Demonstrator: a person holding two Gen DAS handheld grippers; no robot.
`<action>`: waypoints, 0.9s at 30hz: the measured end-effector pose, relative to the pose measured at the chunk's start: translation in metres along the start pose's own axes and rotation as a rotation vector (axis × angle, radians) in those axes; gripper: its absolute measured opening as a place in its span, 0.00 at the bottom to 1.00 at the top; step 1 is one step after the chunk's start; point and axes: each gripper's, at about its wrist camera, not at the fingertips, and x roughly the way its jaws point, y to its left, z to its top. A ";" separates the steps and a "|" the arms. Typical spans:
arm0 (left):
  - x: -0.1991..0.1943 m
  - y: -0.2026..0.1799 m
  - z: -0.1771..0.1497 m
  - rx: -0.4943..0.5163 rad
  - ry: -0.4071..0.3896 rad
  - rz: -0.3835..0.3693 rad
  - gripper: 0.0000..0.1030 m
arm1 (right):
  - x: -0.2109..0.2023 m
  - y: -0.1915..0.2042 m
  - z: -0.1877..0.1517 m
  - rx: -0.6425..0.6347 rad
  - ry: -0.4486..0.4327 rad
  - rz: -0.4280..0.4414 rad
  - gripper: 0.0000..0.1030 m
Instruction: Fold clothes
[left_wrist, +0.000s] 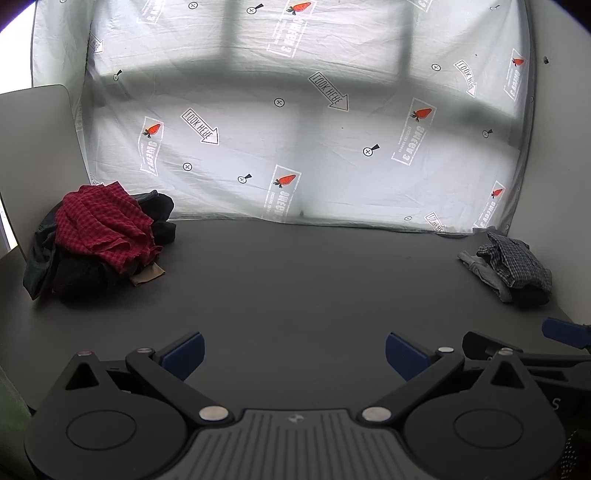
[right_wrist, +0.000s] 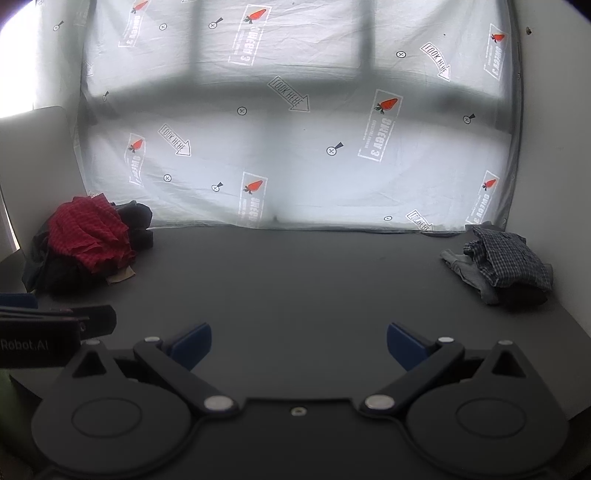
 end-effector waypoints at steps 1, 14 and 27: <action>0.000 -0.001 0.001 0.001 0.001 -0.001 1.00 | -0.001 0.000 0.000 0.001 0.000 -0.002 1.00; 0.001 0.001 -0.001 -0.001 0.014 -0.010 1.00 | 0.000 0.003 0.007 0.004 0.012 -0.010 1.00; 0.017 0.024 0.000 -0.096 0.051 -0.124 1.00 | 0.013 0.002 0.006 0.074 0.015 0.045 1.00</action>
